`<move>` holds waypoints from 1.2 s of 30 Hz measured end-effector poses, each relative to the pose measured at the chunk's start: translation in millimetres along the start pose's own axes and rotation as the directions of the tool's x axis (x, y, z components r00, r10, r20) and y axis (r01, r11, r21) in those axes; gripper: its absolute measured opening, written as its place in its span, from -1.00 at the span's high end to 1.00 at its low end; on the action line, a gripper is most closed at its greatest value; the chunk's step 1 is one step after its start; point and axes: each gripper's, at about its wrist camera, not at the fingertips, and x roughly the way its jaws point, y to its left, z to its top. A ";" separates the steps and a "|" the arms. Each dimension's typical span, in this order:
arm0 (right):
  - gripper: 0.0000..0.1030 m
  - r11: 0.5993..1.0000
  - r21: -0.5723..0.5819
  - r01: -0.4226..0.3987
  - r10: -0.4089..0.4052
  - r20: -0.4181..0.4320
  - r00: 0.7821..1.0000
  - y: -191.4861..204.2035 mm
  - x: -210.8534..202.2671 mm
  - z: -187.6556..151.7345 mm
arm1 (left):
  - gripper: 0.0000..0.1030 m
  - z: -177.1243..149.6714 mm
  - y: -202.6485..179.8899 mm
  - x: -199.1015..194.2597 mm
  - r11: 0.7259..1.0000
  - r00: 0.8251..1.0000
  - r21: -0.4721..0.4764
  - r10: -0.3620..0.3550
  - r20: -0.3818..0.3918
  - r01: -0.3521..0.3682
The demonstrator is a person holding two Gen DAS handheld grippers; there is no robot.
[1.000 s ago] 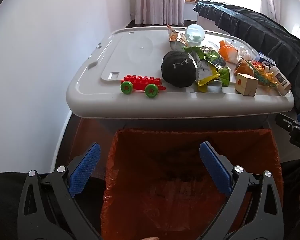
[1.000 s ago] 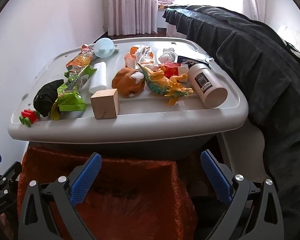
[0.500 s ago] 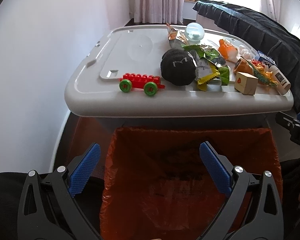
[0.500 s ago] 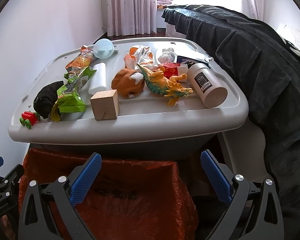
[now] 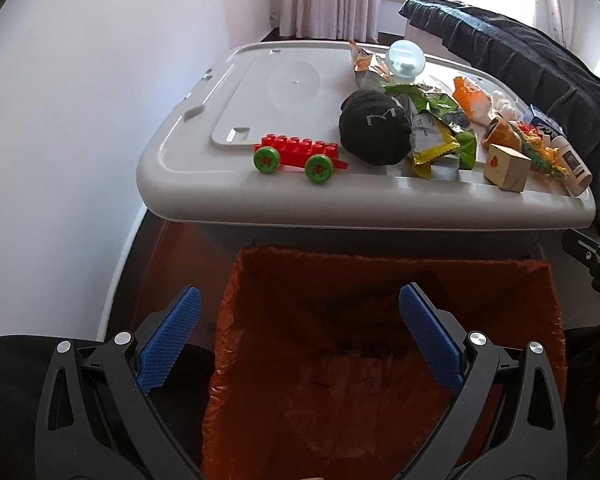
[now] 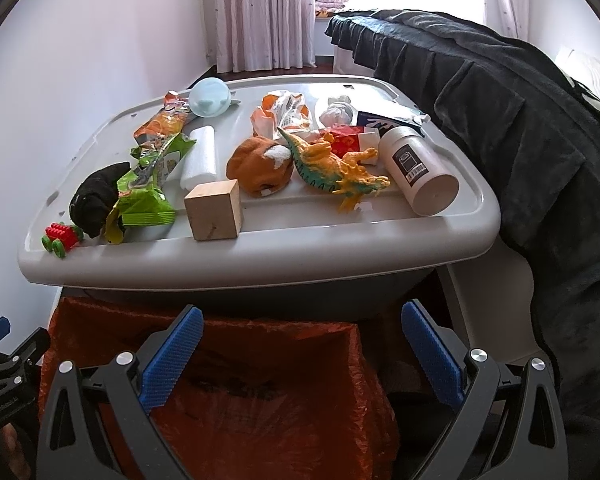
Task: Collect trash
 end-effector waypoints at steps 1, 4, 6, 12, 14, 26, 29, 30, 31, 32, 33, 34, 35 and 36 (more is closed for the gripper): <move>-0.90 1.000 -0.002 -0.001 0.001 -0.001 1.000 0.4 0.4 0.1 | -0.87 0.2 0.0 -0.3 1.000 1.000 0.001 0.006 0.004 -0.006; -0.90 1.000 -0.009 0.002 -0.002 -0.003 1.000 1.7 1.8 0.7 | -0.87 0.0 1.2 -3.2 1.000 1.000 -0.003 0.005 0.014 -0.005; -0.90 1.000 -0.010 -0.001 0.001 0.005 1.000 2.2 -0.1 0.3 | -0.87 -0.1 1.8 -5.8 1.000 1.000 -0.003 0.000 0.025 0.000; -0.90 1.000 -0.026 -0.013 0.013 0.009 1.000 6.0 -1.4 -0.3 | -0.87 0.9 0.8 -6.2 1.000 1.000 -0.003 -0.009 0.024 0.009; -0.90 0.999 -0.028 -0.017 0.017 0.006 1.000 6.8 -0.9 -0.3 | -0.87 1.2 0.6 -6.1 1.000 1.000 -0.002 -0.008 0.024 0.008; -0.90 1.000 -0.018 -0.024 0.024 -0.009 1.000 6.6 3.7 1.0 | -0.87 1.2 -1.5 -6.6 1.000 1.000 0.007 -0.008 0.027 0.008; -0.90 1.000 -0.018 -0.025 0.025 -0.013 1.000 7.1 5.5 1.3 | -0.87 1.4 -1.9 -6.5 1.000 1.000 0.010 -0.008 0.024 0.008; -0.90 1.000 -0.019 -0.025 0.025 -0.011 1.000 7.7 5.5 2.0 | -0.87 1.6 -1.5 -6.6 1.000 1.000 0.006 -0.014 0.021 0.014; -0.90 1.000 -0.018 -0.026 0.025 -0.009 1.000 8.4 5.4 2.4 | -0.87 1.7 -1.2 -6.9 1.000 1.000 0.003 -0.017 0.021 0.017; -0.90 1.000 -0.014 -0.027 0.026 -0.009 1.000 8.8 5.9 4.0 | -0.87 2.2 -0.7 -7.3 1.000 1.000 -0.001 -0.018 0.021 0.018; -0.90 1.000 -0.011 -0.030 0.029 -0.009 1.000 9.5 6.5 6.1 | -0.87 2.5 -0.3 -7.8 1.000 1.000 -0.003 -0.017 0.021 0.017; -0.90 0.999 -0.009 -0.032 0.032 -0.009 0.999 10.4 6.9 8.2 | -0.87 3.0 -0.2 -9.0 1.000 1.000 -0.004 -0.016 0.024 0.016; -0.90 0.999 -0.007 -0.036 0.036 -0.010 0.999 11.6 7.4 11.0 | -0.87 3.5 -0.6 -10.6 1.000 0.999 -0.001 -0.016 0.028 0.016; -0.90 0.999 -0.007 -0.040 0.040 -0.008 0.999 12.9 7.4 13.1 | -0.87 3.8 -1.4 -12.0 1.000 0.999 0.004 -0.015 0.032 0.015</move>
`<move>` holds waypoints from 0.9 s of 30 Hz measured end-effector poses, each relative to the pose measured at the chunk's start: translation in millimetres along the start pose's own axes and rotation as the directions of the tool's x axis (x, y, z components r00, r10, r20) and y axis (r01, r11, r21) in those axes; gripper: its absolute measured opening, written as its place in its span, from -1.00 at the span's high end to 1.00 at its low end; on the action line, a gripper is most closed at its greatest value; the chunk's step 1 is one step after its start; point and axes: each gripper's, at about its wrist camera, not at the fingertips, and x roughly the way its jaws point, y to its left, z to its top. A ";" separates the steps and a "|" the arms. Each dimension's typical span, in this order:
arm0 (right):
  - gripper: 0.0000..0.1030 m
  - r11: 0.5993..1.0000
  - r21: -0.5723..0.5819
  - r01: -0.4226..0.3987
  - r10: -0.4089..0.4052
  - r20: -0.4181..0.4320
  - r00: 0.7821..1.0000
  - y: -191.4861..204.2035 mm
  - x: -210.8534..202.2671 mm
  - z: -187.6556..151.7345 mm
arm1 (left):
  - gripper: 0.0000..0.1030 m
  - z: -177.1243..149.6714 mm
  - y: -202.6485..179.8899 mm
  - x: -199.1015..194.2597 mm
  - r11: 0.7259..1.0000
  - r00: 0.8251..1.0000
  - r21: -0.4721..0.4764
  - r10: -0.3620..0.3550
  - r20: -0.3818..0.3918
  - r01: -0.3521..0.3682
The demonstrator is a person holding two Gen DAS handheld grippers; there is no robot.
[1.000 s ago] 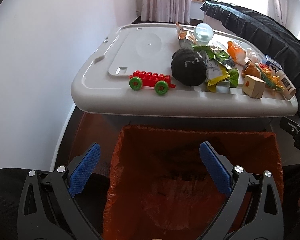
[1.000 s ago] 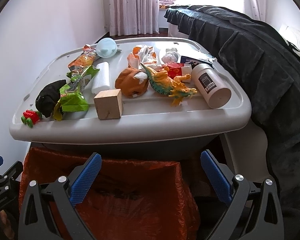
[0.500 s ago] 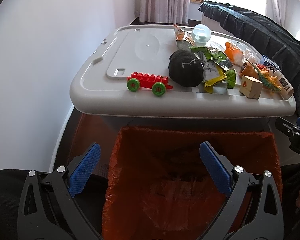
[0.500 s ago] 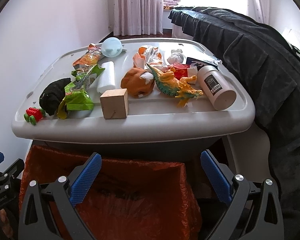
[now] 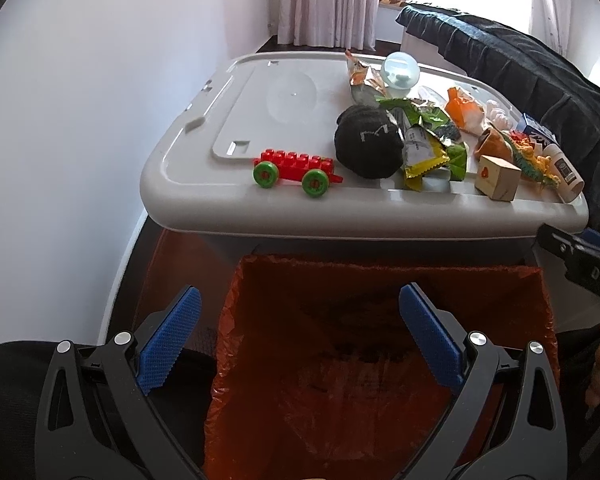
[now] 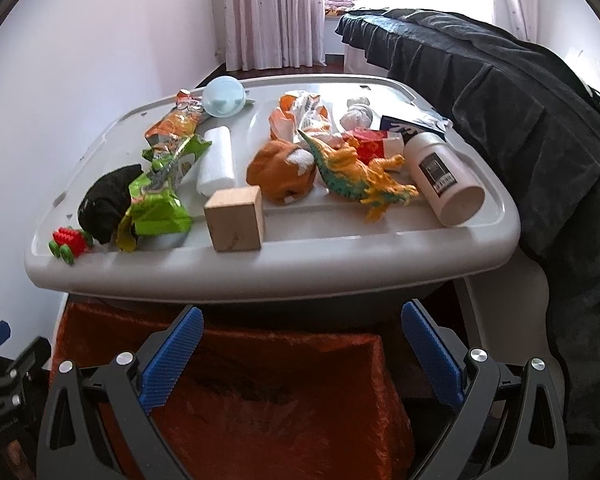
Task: Collect trash
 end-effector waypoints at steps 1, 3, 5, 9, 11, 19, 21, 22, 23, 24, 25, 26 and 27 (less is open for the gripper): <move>-0.90 1.000 0.000 -0.002 0.002 0.003 1.000 1.2 0.4 2.0 | -0.87 0.2 -0.7 -0.7 1.000 1.000 0.005 0.001 0.003 -0.001; -0.90 1.000 -0.004 0.002 -0.002 0.005 1.000 4.1 3.0 5.4 | -0.87 -0.4 -2.3 -2.0 1.000 1.000 0.018 0.006 0.005 -0.006; -0.90 1.000 -0.004 0.003 -0.003 -0.001 1.000 6.4 7.5 8.4 | -0.87 -1.3 -3.4 -2.9 1.000 1.000 0.030 0.007 0.005 -0.007; -0.90 1.000 -0.004 0.017 -0.017 -0.011 1.000 10.0 19.2 14.0 | -0.87 -2.4 -5.1 -5.5 0.999 1.000 0.051 0.012 0.011 -0.012; -0.90 1.000 -0.001 0.024 -0.024 -0.010 1.000 10.8 22.8 16.1 | -0.87 -2.1 -5.3 -7.3 0.998 1.000 0.057 0.015 0.018 -0.016; -0.90 0.999 0.021 0.024 -0.024 0.021 0.999 11.3 33.8 27.8 | -0.87 -2.1 -5.8 -9.6 0.998 1.000 0.060 -0.001 0.006 0.001; -0.84 1.000 0.025 0.011 -0.011 0.023 1.000 13.0 39.9 32.0 | -0.87 -2.1 -6.0 -10.7 0.998 1.000 0.066 0.002 0.009 -0.003; -0.81 1.000 0.024 0.009 -0.009 0.023 1.000 14.1 41.3 32.8 | -0.87 -2.1 -5.8 -11.0 0.998 1.000 0.066 0.003 0.011 -0.004; -0.73 1.000 0.022 0.005 -0.006 0.021 1.000 16.3 43.7 33.8 | -0.87 -2.3 -5.6 -11.5 0.998 1.000 0.068 0.004 0.013 -0.005; -0.60 1.000 0.015 -0.001 0.001 0.019 1.000 19.7 46.8 35.2 | -0.87 -2.6 -5.7 -11.9 0.998 1.000 0.069 0.006 0.014 -0.007; -0.52 1.000 0.009 -0.004 0.004 0.019 1.000 22.4 49.0 36.0 | -0.87 -2.9 -5.6 -12.1 0.997 1.000 0.073 0.008 0.016 -0.009; -0.41 1.000 -0.004 -0.004 0.004 0.017 1.000 26.4 53.0 36.9 | -0.87 -3.1 -5.2 -12.2 0.997 1.000 0.075 0.010 0.016 -0.011; -0.35 1.000 -0.012 -0.002 0.002 0.011 1.000 29.4 56.2 37.5 | -0.87 -3.4 -4.8 -12.2 0.997 1.000 0.075 0.009 0.016 -0.011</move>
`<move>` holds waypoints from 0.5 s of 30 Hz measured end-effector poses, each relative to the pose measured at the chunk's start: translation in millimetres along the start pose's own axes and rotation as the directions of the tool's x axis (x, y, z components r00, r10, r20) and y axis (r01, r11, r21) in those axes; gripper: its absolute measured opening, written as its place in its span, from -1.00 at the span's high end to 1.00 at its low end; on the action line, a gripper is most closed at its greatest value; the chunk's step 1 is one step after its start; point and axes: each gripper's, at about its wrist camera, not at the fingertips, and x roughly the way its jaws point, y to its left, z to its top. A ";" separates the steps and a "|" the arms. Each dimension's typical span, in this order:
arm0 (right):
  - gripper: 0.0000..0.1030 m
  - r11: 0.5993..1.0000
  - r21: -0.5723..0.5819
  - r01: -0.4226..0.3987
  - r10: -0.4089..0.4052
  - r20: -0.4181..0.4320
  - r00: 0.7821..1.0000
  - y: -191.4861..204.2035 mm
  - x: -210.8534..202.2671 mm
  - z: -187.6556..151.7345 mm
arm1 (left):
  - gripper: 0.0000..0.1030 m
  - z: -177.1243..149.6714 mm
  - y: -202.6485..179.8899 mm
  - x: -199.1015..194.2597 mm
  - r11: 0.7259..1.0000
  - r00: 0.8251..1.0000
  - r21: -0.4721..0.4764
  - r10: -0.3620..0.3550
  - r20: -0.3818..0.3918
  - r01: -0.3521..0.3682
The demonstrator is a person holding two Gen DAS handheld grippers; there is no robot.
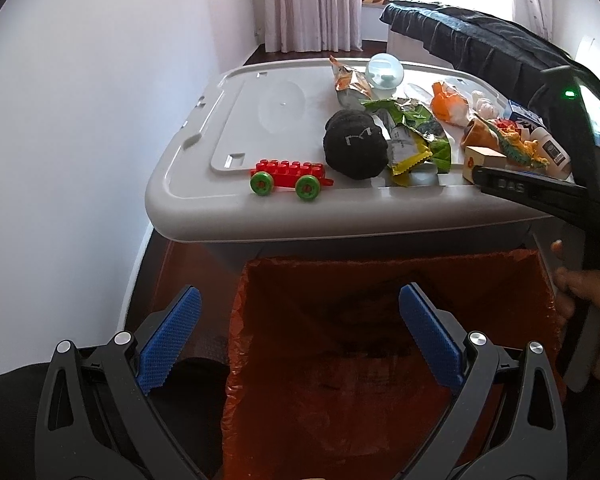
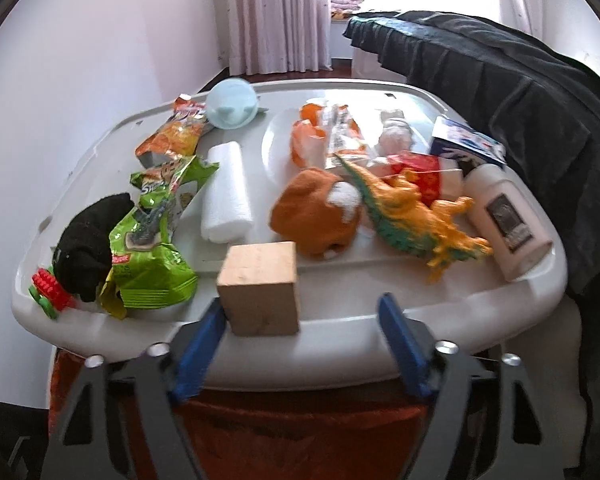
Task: Collect trash
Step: 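Grasp the wooden block with the right tool while the left tool grasps the green snack bag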
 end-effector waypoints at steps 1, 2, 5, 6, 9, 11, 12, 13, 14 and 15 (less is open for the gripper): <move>-0.30 1.000 -0.010 0.009 -0.009 -0.002 1.000 3.4 3.9 1.0 | -0.87 -0.2 0.8 0.4 1.000 1.000 -0.001 -0.002 -0.003 0.002; -0.09 1.000 -0.017 0.011 -0.011 -0.001 1.000 5.9 7.1 2.4 | -0.87 -0.3 1.5 0.4 1.000 1.000 -0.004 -0.004 -0.005 0.004; 0.13 1.000 -0.016 -0.014 0.014 -0.004 1.000 11.8 17.8 8.0 | -0.87 -0.5 4.7 1.6 1.000 1.000 -0.015 -0.005 -0.012 0.005; 0.25 1.000 -0.023 -0.014 0.015 0.000 1.000 14.2 20.2 9.4 | -0.87 -0.7 5.6 1.7 1.000 1.000 -0.019 -0.006 -0.012 0.006; 0.33 0.999 -0.024 -0.030 0.031 0.019 0.999 16.3 20.5 9.4 | -0.87 -0.2 6.6 2.8 1.000 1.000 -0.024 0.003 -0.010 -0.003; 0.34 0.998 -0.018 -0.055 0.056 0.009 0.998 14.9 17.6 9.3 | -0.87 -0.6 7.1 2.2 1.000 1.000 -0.028 0.005 -0.007 -0.005; 0.34 0.997 0.003 -0.079 0.079 0.000 0.997 10.8 11.0 9.8 | -0.87 -0.5 7.0 1.6 1.000 1.000 -0.028 0.001 -0.003 -0.001; 0.34 0.996 0.020 -0.091 0.091 0.008 0.996 6.1 -0.1 10.1 | -0.87 0.0 5.8 0.3 1.000 1.000 -0.024 -0.004 0.001 0.004; 0.34 0.994 0.032 -0.106 0.105 0.024 0.994 0.0 -16.5 11.4 | -0.87 1.5 3.2 -1.4 1.000 1.000 -0.013 -0.005 0.005 0.005; 0.34 0.992 0.040 -0.118 0.116 0.038 0.993 -5.1 -29.3 13.3 | -0.87 3.6 -1.1 -3.9 1.000 1.000 0.001 -0.003 0.016 0.003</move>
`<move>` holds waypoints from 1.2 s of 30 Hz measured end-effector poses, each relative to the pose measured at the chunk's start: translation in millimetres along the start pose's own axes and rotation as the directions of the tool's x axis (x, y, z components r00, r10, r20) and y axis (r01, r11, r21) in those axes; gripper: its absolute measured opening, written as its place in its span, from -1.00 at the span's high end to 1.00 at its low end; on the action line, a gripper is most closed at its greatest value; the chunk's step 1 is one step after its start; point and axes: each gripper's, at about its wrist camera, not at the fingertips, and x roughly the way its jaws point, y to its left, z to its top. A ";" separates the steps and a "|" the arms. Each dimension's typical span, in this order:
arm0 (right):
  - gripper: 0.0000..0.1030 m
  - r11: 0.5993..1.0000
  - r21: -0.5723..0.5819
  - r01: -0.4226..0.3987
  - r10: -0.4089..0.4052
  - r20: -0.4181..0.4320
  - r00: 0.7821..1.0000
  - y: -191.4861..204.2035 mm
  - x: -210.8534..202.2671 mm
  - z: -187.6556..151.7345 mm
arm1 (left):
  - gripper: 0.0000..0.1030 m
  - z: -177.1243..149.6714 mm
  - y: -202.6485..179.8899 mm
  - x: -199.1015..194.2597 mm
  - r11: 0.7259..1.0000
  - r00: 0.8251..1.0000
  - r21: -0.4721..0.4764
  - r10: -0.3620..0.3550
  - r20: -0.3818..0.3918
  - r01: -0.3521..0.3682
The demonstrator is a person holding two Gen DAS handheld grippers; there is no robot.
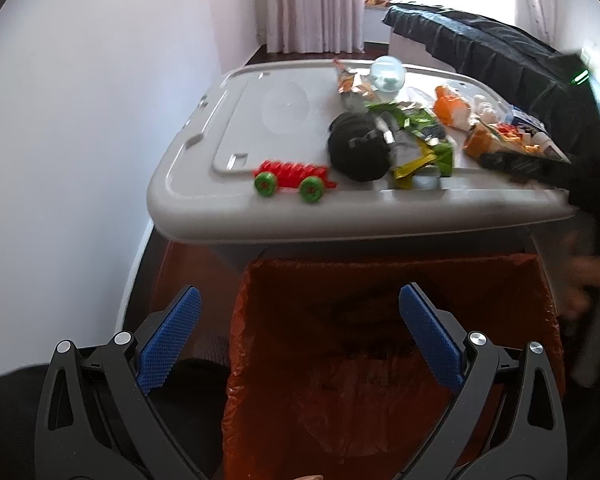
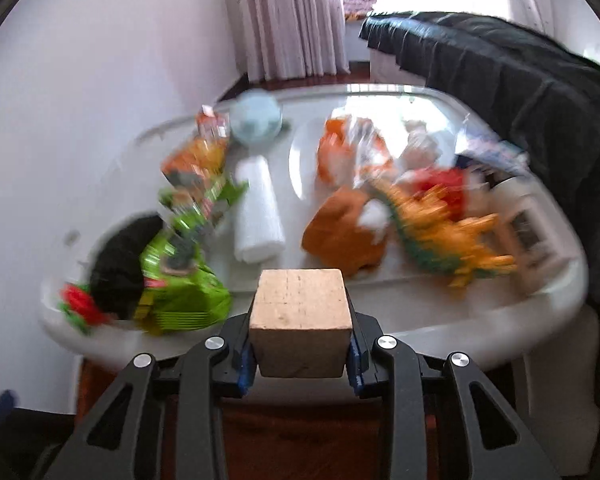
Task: Collect trash
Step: 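Grasp the wooden block with the right tool while the left tool grasps the green snack bag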
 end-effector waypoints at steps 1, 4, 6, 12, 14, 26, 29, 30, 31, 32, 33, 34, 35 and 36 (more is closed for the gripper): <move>0.34 1.000 0.007 -0.018 0.018 0.018 1.000 -4.8 -17.5 4.4 | -0.87 4.1 -7.6 -3.7 1.000 1.000 0.023 0.004 0.017 -0.004; 0.33 0.999 -0.013 -0.050 0.051 0.089 0.995 -25.5 -69.6 22.8 | -0.87 26.3 -43.6 -9.0 0.995 0.998 0.097 -0.015 0.067 0.009; 0.33 0.999 -0.038 -0.022 0.027 0.144 0.989 -45.1 -97.5 32.8 | -0.87 41.4 -65.9 -4.5 0.992 0.997 0.125 -0.027 0.078 0.017; 0.33 0.995 0.092 0.024 -0.041 0.188 0.981 -117.2 -111.3 28.9 | -0.87 93.1 -116.1 32.5 0.986 0.998 0.158 -0.059 0.038 0.053; 0.32 0.987 0.162 0.006 -0.028 0.135 0.990 -132.2 -101.1 25.0 | -0.87 105.4 -119.8 44.5 0.985 0.997 0.153 -0.082 0.015 0.079; 0.32 0.985 0.157 -0.069 0.046 0.148 0.988 -129.3 -103.4 29.6 | -0.87 133.1 -114.8 119.7 0.978 0.982 0.154 -0.117 -0.150 0.141; 0.32 0.987 0.145 -0.066 0.044 0.149 0.988 -126.2 -104.0 29.9 | -0.08 133.8 -112.7 128.0 0.972 0.981 0.179 -0.128 -0.149 0.154; 0.32 0.987 0.149 -0.066 0.044 0.147 0.988 -125.8 -103.0 30.9 | 0.22 132.2 -112.4 133.1 0.971 0.979 0.191 -0.114 -0.169 0.146; 0.32 0.986 0.153 -0.069 0.047 0.146 0.988 -126.4 -102.6 31.1 | 0.26 131.7 -111.5 134.5 0.970 0.979 0.195 -0.113 -0.168 0.146; 0.32 0.985 0.157 -0.073 0.050 0.145 0.988 -126.7 -101.9 31.7 | 0.45 130.4 -109.1 132.0 0.967 0.980 0.198 -0.130 -0.147 0.158; 0.32 0.985 0.158 -0.072 0.050 0.144 0.988 -126.5 -100.7 32.5 | 0.60 129.7 -108.1 129.4 0.966 0.981 0.201 -0.139 -0.138 0.165; 0.32 0.985 0.157 -0.070 0.048 0.144 0.988 -125.8 -99.9 33.4 | 0.62 130.4 -105.2 125.4 0.965 0.980 0.194 -0.153 -0.127 0.176; 0.32 0.985 0.155 -0.070 0.047 0.143 0.989 -125.1 -99.2 33.9 | 0.63 131.4 -102.0 120.9 0.965 0.978 0.181 -0.171 -0.117 0.191; 0.32 0.986 0.151 -0.069 0.047 0.141 0.989 -124.3 -98.6 34.4 | 0.63 132.3 -99.6 114.6 0.964 0.977 0.175 -0.185 -0.103 0.201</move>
